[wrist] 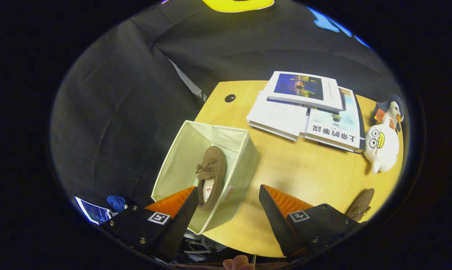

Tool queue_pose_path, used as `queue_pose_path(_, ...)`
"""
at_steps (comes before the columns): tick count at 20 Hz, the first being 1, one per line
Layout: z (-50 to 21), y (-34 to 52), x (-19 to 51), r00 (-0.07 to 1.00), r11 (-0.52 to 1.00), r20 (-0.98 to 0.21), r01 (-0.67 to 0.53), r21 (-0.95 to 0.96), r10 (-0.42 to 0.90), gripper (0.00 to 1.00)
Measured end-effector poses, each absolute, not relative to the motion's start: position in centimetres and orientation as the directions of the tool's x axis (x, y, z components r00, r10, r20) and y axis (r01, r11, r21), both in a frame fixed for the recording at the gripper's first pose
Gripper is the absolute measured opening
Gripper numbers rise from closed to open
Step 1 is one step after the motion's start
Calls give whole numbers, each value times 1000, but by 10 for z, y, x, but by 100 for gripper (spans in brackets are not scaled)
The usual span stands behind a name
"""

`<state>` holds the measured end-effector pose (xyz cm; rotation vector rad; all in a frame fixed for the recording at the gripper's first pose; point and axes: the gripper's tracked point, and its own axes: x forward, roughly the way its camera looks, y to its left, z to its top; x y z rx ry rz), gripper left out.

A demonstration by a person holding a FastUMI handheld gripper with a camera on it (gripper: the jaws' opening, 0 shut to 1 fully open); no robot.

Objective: Open the storage box then place both shoes into the box .Put the left shoe in first, then the right shoe, with the right side of both shoes facing outward in a uniform manner.

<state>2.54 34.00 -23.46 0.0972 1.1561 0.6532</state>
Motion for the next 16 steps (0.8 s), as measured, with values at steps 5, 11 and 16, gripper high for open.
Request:
queue_pose_path(5, -220, 270, 33, 315, 845, -806, -379, 378, 502, 99)
queue_pose_path(11, -221, 178, 34, 400, 892, -806, -314, 326, 436, 99)
queue_pose_path(16, -233, 112, 30, 445, 922, -810, -251, 297, 382, 99)
